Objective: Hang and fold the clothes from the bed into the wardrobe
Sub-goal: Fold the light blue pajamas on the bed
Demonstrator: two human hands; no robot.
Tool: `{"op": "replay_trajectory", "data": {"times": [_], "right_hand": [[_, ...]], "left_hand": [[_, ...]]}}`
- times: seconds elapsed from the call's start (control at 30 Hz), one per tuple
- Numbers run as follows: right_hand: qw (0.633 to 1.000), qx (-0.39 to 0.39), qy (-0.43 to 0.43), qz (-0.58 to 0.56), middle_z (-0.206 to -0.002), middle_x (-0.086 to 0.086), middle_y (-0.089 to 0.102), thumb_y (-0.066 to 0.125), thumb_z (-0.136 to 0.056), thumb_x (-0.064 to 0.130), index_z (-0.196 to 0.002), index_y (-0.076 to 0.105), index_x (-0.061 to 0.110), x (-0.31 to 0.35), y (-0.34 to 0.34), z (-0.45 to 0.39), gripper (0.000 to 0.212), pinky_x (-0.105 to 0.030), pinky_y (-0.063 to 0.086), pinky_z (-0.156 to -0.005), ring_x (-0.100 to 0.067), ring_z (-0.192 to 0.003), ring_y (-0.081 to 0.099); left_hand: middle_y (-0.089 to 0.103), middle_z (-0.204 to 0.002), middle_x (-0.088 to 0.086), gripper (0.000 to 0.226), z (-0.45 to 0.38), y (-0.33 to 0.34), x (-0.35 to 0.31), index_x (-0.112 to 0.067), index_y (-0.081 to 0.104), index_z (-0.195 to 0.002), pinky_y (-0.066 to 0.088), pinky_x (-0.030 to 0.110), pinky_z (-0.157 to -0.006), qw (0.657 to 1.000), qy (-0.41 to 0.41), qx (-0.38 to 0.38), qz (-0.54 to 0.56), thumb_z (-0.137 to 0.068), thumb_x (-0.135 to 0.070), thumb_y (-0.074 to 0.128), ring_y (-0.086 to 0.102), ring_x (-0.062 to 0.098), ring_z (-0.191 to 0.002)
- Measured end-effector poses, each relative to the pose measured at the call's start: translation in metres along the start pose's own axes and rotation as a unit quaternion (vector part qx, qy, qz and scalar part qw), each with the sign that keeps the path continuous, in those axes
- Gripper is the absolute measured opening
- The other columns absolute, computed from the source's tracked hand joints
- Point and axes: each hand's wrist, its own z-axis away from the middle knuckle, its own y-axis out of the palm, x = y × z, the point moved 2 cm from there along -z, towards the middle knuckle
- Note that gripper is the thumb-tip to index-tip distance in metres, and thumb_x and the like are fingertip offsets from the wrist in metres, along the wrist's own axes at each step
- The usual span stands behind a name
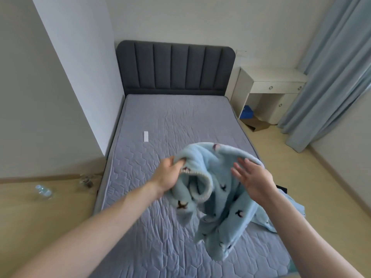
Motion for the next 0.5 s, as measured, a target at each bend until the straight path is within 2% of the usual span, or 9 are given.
{"op": "replay_trajectory", "data": {"times": [0.03, 0.1, 0.2, 0.23, 0.3, 0.4, 0.47, 0.5], "right_hand": [[0.998, 0.013, -0.002, 0.066, -0.126, -0.011, 0.068, 0.06, -0.102, 0.012, -0.126, 0.057, 0.007, -0.008, -0.005, 0.002, 0.025, -0.039, 0.061, -0.082, -0.027, -0.108, 0.069], [0.974, 0.093, -0.009, 0.204, -0.131, -0.006, 0.066, 0.074, -0.092, 0.014, -0.141, 0.051, 0.015, -0.03, -0.008, 0.011, 0.053, -0.041, 0.059, -0.091, -0.024, -0.114, 0.069], [0.906, 0.223, -0.023, 0.36, -0.133, 0.01, 0.063, 0.085, -0.079, 0.031, -0.14, 0.051, 0.032, -0.068, 0.002, 0.032, 0.069, -0.029, 0.059, -0.089, -0.006, -0.113, 0.068], [0.896, 0.231, -0.027, 0.379, -0.133, 0.014, 0.062, 0.086, -0.078, 0.035, -0.139, 0.051, 0.036, -0.076, 0.004, 0.037, 0.07, -0.027, 0.058, -0.089, -0.003, -0.114, 0.066], [0.895, 0.233, -0.026, 0.38, -0.136, 0.016, 0.06, 0.086, -0.079, 0.036, -0.14, 0.049, 0.042, -0.081, 0.005, 0.044, 0.071, -0.032, 0.056, -0.097, -0.003, -0.119, 0.063], [0.883, 0.33, 0.0, 0.333, -0.145, 0.009, 0.057, 0.083, -0.085, 0.034, -0.148, 0.045, 0.04, -0.078, 0.003, 0.048, 0.074, -0.043, 0.048, -0.109, -0.016, -0.131, 0.058], [0.879, 0.35, 0.002, 0.323, -0.136, 0.005, 0.065, 0.083, -0.085, 0.033, -0.144, 0.049, 0.035, -0.079, 0.003, 0.049, 0.068, -0.039, 0.054, -0.102, -0.017, -0.125, 0.063], [0.879, 0.314, -0.02, 0.358, -0.124, 0.008, 0.071, 0.082, -0.085, 0.031, -0.134, 0.058, 0.037, -0.079, 0.005, 0.047, 0.055, -0.034, 0.058, -0.093, -0.012, -0.114, 0.069]], "left_hand": [[0.078, -0.09, 0.004, 0.03, -0.003, -0.002, -0.013, -0.017, 0.076, -0.089, 0.058, 0.035, -0.073, 0.999, -0.016, 0.022, 0.024, -0.094, -0.043, 0.062, 0.072, 0.014, -0.08], [0.078, -0.094, 0.011, 0.031, -0.006, 0.004, -0.028, -0.013, 0.077, -0.094, 0.06, 0.039, -0.076, 0.996, -0.041, 0.063, 0.038, -0.094, -0.041, 0.063, 0.074, 0.022, -0.083], [0.077, -0.102, 0.018, 0.042, -0.004, 0.023, -0.03, -0.003, 0.073, -0.108, 0.061, 0.051, -0.088, 0.99, -0.1, 0.096, 0.028, -0.094, -0.042, 0.067, 0.074, 0.035, -0.098], [0.076, -0.104, 0.02, 0.046, -0.002, 0.027, -0.029, -0.001, 0.072, -0.11, 0.059, 0.054, -0.091, 0.987, -0.116, 0.106, 0.029, -0.093, -0.044, 0.068, 0.073, 0.038, -0.101], [0.075, -0.106, 0.022, 0.055, 0.001, 0.029, -0.029, 0.002, 0.071, -0.112, 0.058, 0.054, -0.092, 0.979, -0.141, 0.144, 0.042, -0.088, -0.048, 0.074, 0.073, 0.038, -0.101], [0.076, -0.106, 0.016, 0.062, 0.004, 0.02, -0.036, -0.004, 0.071, -0.112, 0.061, 0.044, -0.086, 0.961, -0.135, 0.242, -0.01, -0.072, -0.049, 0.087, 0.074, 0.032, -0.1], [0.076, -0.106, 0.014, 0.051, 0.005, 0.013, -0.039, -0.008, 0.071, -0.109, 0.061, 0.041, -0.081, 0.945, -0.105, 0.302, -0.07, -0.068, -0.032, 0.092, 0.074, 0.032, -0.1], [0.076, -0.105, 0.014, 0.047, 0.003, 0.01, -0.039, -0.009, 0.07, -0.108, 0.062, 0.041, -0.08, 0.942, -0.091, 0.31, -0.093, -0.067, -0.02, 0.091, 0.074, 0.032, -0.099]]}}
